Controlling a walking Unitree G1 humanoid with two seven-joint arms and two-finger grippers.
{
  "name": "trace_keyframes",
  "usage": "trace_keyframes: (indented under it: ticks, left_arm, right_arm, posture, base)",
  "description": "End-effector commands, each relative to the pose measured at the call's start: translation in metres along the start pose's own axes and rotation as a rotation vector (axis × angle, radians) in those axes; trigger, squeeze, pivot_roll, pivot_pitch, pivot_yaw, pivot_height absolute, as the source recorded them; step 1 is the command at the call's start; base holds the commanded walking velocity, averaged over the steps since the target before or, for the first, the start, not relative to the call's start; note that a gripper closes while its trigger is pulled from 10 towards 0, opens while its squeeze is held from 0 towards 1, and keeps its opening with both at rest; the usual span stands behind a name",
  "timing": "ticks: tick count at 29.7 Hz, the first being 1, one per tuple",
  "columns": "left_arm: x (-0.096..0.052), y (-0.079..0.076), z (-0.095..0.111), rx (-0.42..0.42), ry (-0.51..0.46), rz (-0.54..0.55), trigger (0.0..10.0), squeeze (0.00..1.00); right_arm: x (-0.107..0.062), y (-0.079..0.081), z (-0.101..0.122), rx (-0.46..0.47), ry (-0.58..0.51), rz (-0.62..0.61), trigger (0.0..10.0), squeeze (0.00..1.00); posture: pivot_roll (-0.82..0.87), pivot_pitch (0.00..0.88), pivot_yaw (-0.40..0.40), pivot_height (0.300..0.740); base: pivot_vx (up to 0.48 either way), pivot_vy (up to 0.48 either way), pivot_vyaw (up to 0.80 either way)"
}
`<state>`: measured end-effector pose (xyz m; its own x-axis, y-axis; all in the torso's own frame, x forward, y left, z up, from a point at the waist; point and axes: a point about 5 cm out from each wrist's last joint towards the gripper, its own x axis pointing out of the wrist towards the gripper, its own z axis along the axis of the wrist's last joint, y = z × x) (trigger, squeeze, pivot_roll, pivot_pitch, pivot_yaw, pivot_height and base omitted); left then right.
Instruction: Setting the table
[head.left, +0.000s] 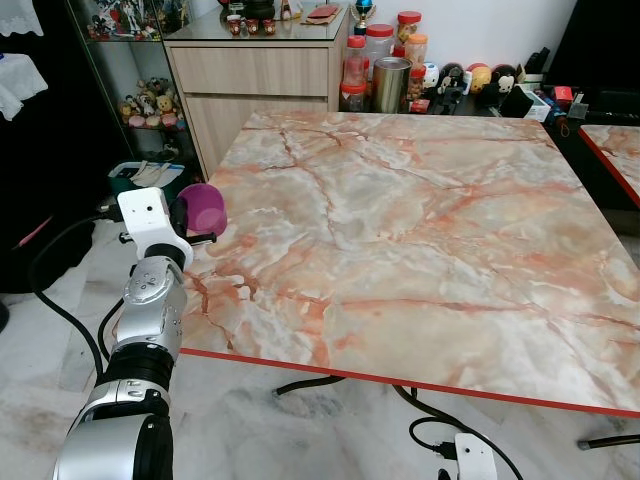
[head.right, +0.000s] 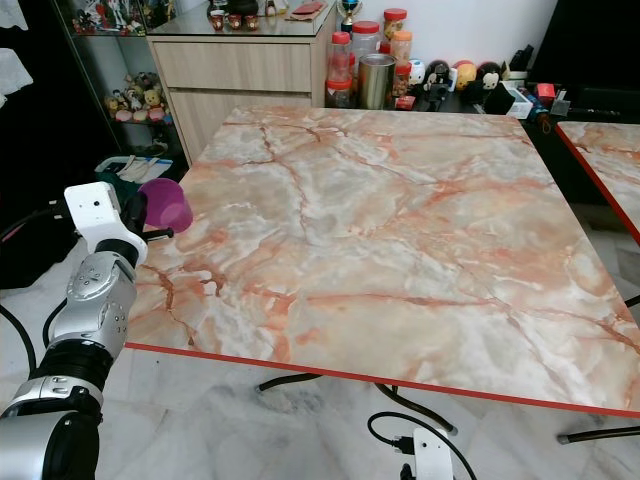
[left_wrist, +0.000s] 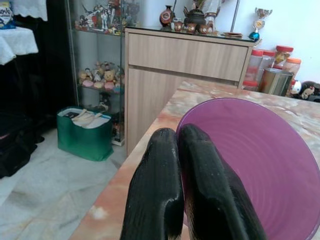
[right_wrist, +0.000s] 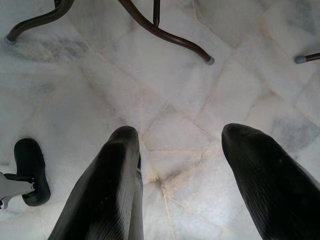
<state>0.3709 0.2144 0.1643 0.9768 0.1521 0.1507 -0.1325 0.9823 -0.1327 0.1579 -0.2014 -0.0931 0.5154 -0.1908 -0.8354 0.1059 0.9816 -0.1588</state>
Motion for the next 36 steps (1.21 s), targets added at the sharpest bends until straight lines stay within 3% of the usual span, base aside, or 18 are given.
trace_keyframes:
  ticks: [1,28,36]
  left_arm:
    - [0.0017,0.0020,0.0029,0.013,-0.018,0.014,10.0,0.00]
    - [0.0024,0.0001,0.0012,0.023,-0.019,0.030,10.0,0.00]
    - [0.0017,-0.0022,-0.0005,0.044,-0.013,0.019,10.0,0.00]
  right_arm:
    - [0.0000,-0.0004,-0.0014,-0.005,0.016,0.001,10.0,0.00]
    - [0.0011,-0.0020,0.0061,0.020,-0.012,-0.006,10.0,0.00]
    - [0.0011,-0.0010,0.0073,-0.056,-0.022,-0.008,10.0,0.00]
  posture:
    - [0.02,0.000,0.003,0.719]
    - [0.01,0.000,-0.005,0.719]
    - [0.01,0.000,-0.004,0.719]
  base:
    - [0.000,0.000,0.00]
    - [0.000,-0.318,-0.11]
    - [0.000,-0.326,0.14]
